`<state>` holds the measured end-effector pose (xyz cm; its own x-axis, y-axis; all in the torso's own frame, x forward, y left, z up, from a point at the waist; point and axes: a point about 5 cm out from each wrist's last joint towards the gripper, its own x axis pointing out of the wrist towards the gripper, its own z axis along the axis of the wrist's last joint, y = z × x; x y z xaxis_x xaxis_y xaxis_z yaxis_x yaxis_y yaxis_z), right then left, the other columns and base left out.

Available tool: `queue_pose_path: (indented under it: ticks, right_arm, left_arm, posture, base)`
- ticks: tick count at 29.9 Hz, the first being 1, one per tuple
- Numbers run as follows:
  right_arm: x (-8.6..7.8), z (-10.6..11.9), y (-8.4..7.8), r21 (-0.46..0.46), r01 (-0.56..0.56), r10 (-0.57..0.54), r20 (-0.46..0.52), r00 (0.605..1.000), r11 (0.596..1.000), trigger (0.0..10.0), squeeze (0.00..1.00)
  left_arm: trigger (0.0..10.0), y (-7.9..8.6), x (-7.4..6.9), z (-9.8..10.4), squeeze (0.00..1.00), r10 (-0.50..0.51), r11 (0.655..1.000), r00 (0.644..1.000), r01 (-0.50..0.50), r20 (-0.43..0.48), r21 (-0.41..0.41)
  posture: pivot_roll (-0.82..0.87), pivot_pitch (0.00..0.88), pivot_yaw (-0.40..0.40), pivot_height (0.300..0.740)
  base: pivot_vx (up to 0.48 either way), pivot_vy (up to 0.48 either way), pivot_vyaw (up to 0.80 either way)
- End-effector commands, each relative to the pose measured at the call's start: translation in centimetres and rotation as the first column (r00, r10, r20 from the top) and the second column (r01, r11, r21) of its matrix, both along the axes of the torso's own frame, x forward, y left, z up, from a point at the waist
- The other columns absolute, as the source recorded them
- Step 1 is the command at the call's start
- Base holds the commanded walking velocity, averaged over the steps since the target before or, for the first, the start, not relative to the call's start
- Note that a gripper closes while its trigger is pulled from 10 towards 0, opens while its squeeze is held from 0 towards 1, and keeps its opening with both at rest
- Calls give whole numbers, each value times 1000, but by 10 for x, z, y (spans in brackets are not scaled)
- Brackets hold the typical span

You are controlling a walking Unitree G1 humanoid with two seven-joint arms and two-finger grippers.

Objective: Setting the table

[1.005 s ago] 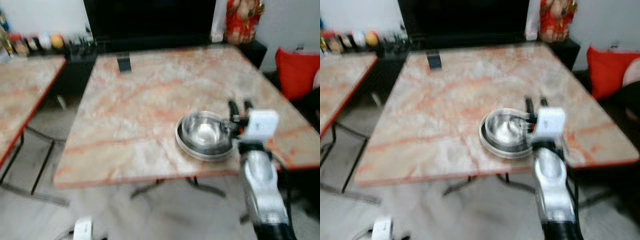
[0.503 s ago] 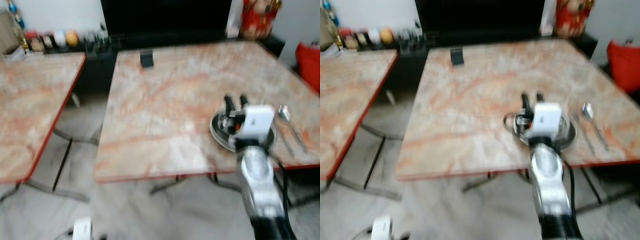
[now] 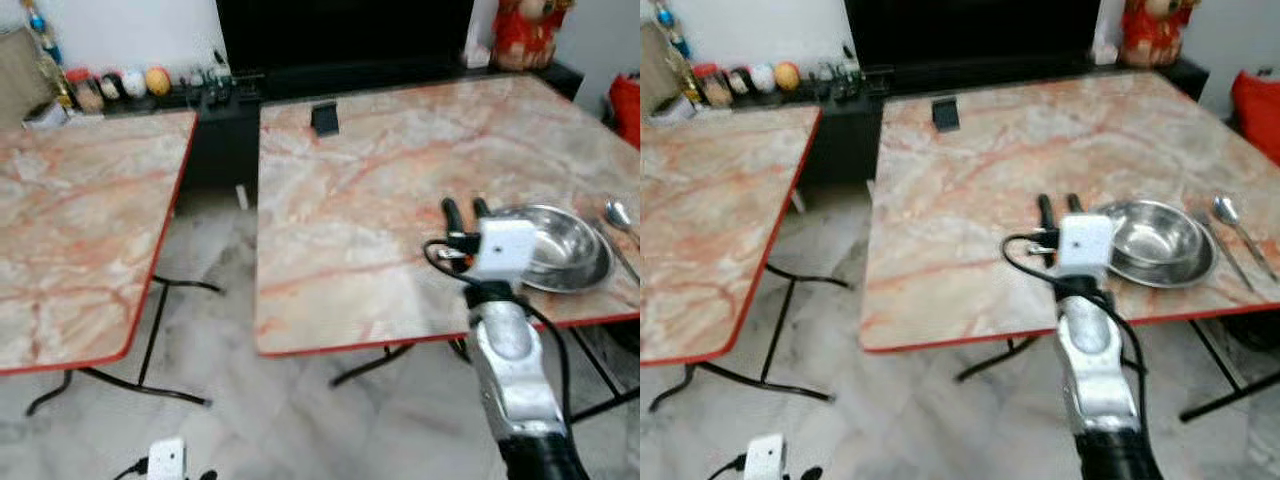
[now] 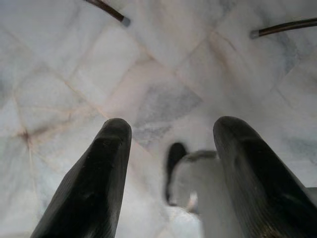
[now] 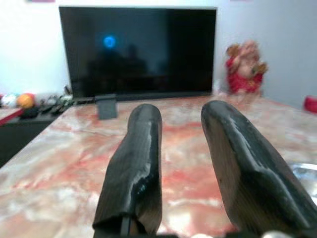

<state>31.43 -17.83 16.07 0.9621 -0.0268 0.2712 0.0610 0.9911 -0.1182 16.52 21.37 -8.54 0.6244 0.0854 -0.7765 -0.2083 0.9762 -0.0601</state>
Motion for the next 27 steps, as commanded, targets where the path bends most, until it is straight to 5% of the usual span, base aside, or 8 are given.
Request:
queue_pose_path:
  ticks: [1, 8, 27]
  right_arm:
    - [1, 5, 12, -8, -40, 41, 23, 999, 999, 10000, 0]
    - [2, 4, 11, -13, -40, 40, 25, 999, 999, 10000, 0]
    - [4, -3, 10, 10, -36, 36, 1, 999, 999, 10000, 0]
  left_arm:
    - [10000, 8, -3, 0, 0, 17, 1000, 1000, -17, -8, 17]
    - [10000, 9, -3, 0, 0, 18, 1000, 1000, -18, -8, 18]
    - [10000, 9, -4, 0, 0, -3, 1000, 1000, 3, -10, 28]
  posture:
    - [-85, 0, 44, 740]
    - [-85, 0, 45, 740]
    - [-85, 0, 53, 740]
  base:
    - [0, 352, 800]
    - [0, 352, 711]
    - [0, 312, 0]
